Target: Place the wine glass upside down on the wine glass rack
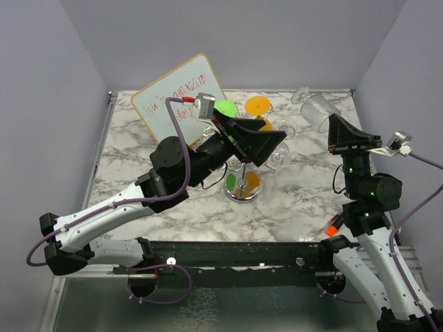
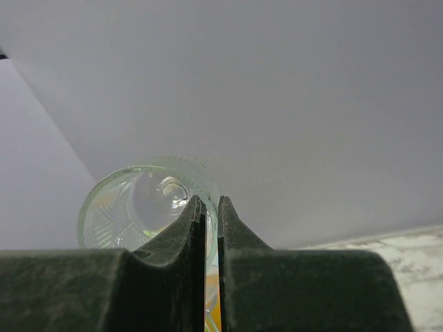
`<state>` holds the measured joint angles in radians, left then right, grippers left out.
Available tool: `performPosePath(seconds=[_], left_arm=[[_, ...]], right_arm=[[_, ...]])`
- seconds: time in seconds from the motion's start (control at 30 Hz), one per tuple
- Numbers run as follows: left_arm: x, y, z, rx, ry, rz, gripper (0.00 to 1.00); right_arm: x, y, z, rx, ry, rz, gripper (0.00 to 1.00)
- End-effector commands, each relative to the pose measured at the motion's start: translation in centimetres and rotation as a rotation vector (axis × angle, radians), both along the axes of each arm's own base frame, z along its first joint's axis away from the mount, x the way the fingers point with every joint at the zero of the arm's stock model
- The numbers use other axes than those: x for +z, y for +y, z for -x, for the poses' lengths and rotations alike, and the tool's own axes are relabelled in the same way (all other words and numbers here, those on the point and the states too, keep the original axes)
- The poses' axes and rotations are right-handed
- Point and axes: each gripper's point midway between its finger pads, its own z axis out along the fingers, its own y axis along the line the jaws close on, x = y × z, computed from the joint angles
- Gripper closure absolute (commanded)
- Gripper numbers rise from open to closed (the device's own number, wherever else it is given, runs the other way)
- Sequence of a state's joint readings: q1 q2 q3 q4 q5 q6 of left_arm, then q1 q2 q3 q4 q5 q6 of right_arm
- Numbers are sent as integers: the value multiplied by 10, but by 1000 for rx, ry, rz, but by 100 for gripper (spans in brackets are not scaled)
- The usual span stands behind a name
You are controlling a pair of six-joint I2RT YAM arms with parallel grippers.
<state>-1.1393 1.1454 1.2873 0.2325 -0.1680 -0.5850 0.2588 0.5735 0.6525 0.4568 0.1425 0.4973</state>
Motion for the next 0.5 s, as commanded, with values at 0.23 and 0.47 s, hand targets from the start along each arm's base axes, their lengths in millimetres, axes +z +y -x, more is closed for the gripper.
performPosePath(seconds=[0.23, 0.47], left_arm=[[64, -24, 12, -204, 188, 304, 1], [62, -38, 9, -243, 268, 334, 1]], right_arm=[[95, 35, 82, 210, -548, 112, 99], [102, 45, 105, 257, -628, 177, 99]])
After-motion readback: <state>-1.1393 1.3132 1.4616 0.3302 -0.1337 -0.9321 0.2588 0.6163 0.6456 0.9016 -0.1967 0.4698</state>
